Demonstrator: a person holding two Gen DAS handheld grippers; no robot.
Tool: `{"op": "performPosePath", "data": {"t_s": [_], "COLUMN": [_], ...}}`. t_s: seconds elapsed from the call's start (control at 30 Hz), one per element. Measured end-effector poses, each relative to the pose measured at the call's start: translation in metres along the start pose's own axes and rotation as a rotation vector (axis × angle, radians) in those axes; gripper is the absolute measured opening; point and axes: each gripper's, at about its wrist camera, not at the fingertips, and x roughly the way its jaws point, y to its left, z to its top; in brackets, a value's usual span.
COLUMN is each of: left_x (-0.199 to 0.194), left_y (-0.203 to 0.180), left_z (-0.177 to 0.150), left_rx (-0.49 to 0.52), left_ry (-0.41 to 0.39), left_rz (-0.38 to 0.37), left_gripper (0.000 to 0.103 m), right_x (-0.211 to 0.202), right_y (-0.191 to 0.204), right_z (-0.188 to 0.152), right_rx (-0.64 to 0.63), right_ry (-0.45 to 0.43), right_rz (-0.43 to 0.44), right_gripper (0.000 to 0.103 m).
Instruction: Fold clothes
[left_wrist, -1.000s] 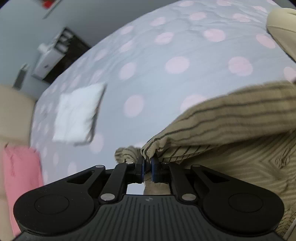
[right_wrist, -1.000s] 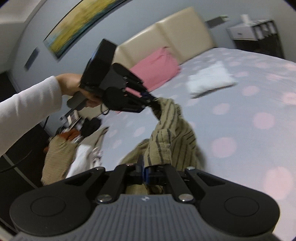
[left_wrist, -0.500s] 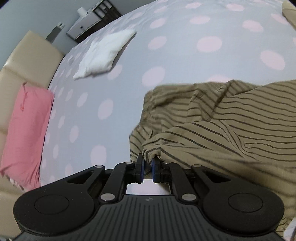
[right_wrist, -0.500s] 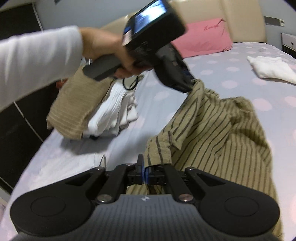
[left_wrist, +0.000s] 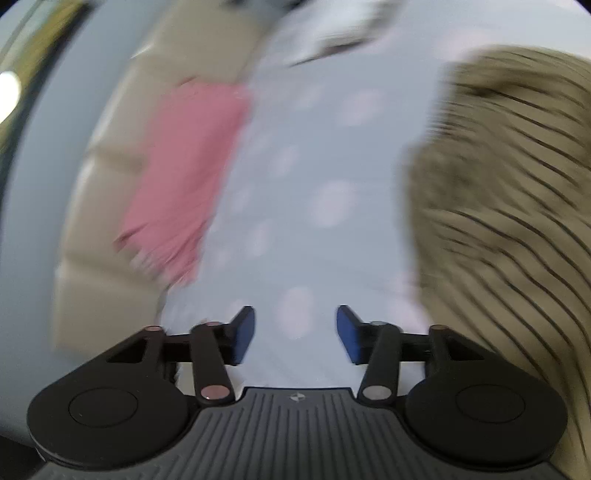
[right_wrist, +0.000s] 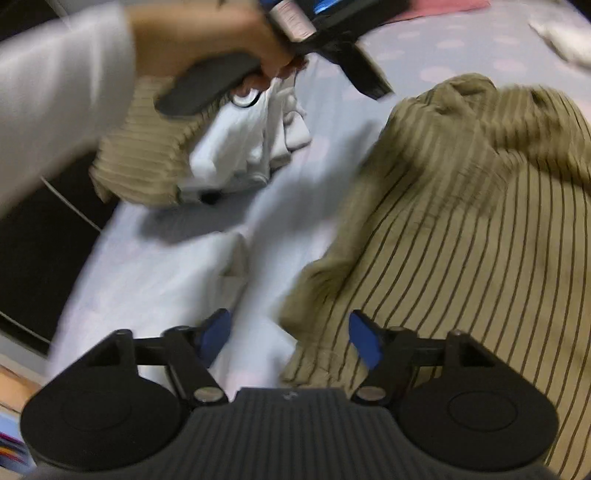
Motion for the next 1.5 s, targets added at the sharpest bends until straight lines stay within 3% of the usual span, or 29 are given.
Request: {"op": "performPosePath", "data": {"t_s": [0.07, 0.17, 0.23, 0.37, 0.47, 0.57, 0.67, 0.87, 1.0, 1.1, 1.17, 1.2, 1.23, 1.27, 1.3, 1.33, 1.4, 1.5], "left_x": [-0.012, -0.047, -0.074, -0.101, -0.094, -0.069, -0.056, -0.053, -0.061, -0.07, -0.073, -0.076, -0.079, -0.083, -0.087, -0.091, -0.096, -0.104], "left_y": [0.025, 0.048, 0.055, 0.032, 0.007, -0.013, -0.019, -0.004, -0.008, -0.016, -0.017, -0.015, -0.014, -0.012, -0.01, -0.008, -0.011, -0.017], "left_z": [0.001, -0.012, -0.025, -0.062, -0.087, -0.108, -0.127, -0.147, -0.148, -0.145, -0.145, -0.145, -0.145, -0.145, -0.144, -0.144, -0.143, -0.141], "left_rx": [-0.161, -0.327, -0.392, -0.343, -0.328, -0.381, -0.446, -0.569, -0.515, -0.466, -0.48, -0.498, -0.517, -0.526, -0.528, -0.538, -0.57, -0.617], "left_ry": [0.016, 0.009, -0.002, 0.032, 0.132, 0.297, 0.363, 0.363, 0.354, 0.352, 0.356, 0.353, 0.349, 0.34, 0.332, 0.334, 0.366, 0.432], "left_rz": [0.001, -0.135, -0.231, -0.508, -0.695, -0.83, -0.873, -0.962, -1.024, -1.014, -0.994, -0.987, -0.98, -0.967, -0.963, -0.978, -0.99, -0.953], "left_gripper": [0.058, 0.063, 0.066, 0.068, 0.068, 0.067, 0.067, 0.069, 0.074, 0.076, 0.076, 0.073, 0.055, 0.028, 0.021, 0.009, 0.005, 0.003], "right_x": [-0.031, -0.093, -0.131, -0.148, -0.161, -0.161, -0.143, -0.106, -0.09, -0.083, -0.087, -0.088, -0.088, -0.088, -0.088, -0.09, -0.094, -0.097], "right_y": [-0.017, -0.054, -0.086, -0.147, -0.193, -0.224, -0.218, -0.207, -0.203, -0.205, -0.207, -0.209, -0.208, -0.208, -0.208, -0.209, -0.213, -0.219], "right_z": [-0.002, -0.007, -0.013, -0.027, -0.037, -0.046, -0.045, -0.044, -0.039, -0.037, -0.038, -0.039, -0.038, -0.037, -0.036, -0.036, -0.038, -0.035], "right_rx": [0.025, 0.015, -0.005, 0.123, 0.219, 0.303, 0.318, 0.349, 0.373, 0.388, 0.395, 0.393, 0.378, 0.363, 0.341, 0.337, 0.342, 0.376], "right_ry": [-0.033, -0.082, -0.097, -0.002, 0.069, 0.133, 0.159, 0.212, 0.188, 0.179, 0.163, 0.16, 0.163, 0.166, 0.169, 0.167, 0.157, 0.162], "right_rz": [0.035, 0.041, -0.013, -0.049, -0.076, -0.064, -0.013, 0.088, 0.137, 0.143, 0.133, 0.115, 0.089, 0.063, 0.039, 0.032, 0.025, 0.035], "right_gripper": [0.077, 0.086, 0.091, 0.092, 0.092, 0.092, 0.092, 0.093, 0.093, 0.09, 0.083, 0.071, 0.052, 0.043, 0.028, 0.019, 0.012, 0.01]}}
